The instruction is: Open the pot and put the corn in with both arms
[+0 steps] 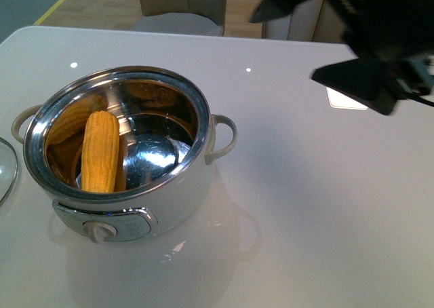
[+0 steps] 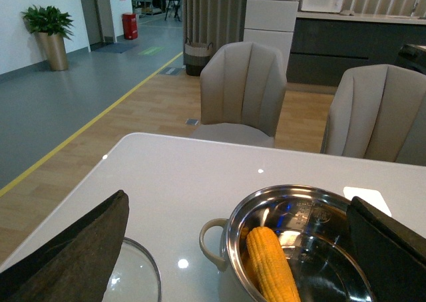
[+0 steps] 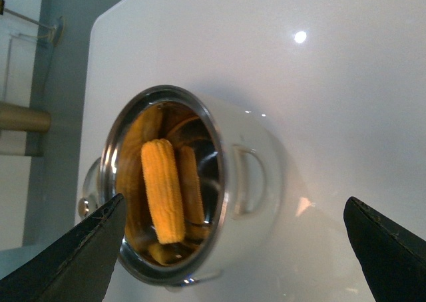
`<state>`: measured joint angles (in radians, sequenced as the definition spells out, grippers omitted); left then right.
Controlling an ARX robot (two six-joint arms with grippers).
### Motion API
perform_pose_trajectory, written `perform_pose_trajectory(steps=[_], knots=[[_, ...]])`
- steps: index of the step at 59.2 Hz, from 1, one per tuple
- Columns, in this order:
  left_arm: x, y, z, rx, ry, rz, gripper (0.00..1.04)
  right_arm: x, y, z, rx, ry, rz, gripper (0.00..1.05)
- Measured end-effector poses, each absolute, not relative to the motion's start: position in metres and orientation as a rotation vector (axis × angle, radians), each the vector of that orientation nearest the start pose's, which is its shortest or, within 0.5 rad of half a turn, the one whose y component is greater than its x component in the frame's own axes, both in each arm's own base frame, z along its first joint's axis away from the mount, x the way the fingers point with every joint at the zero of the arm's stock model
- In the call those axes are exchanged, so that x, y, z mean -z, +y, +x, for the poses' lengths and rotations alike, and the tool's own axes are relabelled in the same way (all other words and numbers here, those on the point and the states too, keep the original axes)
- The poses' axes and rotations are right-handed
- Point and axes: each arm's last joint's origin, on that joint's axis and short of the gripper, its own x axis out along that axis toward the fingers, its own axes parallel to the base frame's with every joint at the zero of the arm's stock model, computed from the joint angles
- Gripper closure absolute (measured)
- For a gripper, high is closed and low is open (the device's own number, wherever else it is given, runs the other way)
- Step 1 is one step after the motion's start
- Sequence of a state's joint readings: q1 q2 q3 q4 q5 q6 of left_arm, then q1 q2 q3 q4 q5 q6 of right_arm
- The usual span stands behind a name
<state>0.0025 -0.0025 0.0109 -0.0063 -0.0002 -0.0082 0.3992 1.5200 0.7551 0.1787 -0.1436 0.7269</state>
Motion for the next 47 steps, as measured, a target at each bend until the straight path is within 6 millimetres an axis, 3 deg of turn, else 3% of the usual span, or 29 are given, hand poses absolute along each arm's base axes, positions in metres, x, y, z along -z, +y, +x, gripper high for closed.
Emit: perform_pose_trajectory(steps=[9, 20, 34, 47], knots=[[-0.167, 0.0, 0.097, -0.003, -0.007, -0.008, 0.07, -0.194, 0.075, 0.238, -0.241, 0.734, 0.553, 0.09], [-0.167, 0.0, 0.097, -0.003, -0.007, -0.008, 0.07, -0.206, 0.045, 0.19, -0.241, 0.708, 0.445, 0.09], [-0.167, 0.0, 0.097, -0.003, -0.007, -0.008, 0.07, -0.206, 0.027, 0.143, -0.172, 0.684, 0.371, 0.09], [-0.167, 0.0, 0.097, -0.003, -0.007, -0.008, 0.07, -0.211, 0.021, 0.126, -0.125, 0.636, 0.376, 0.09]])
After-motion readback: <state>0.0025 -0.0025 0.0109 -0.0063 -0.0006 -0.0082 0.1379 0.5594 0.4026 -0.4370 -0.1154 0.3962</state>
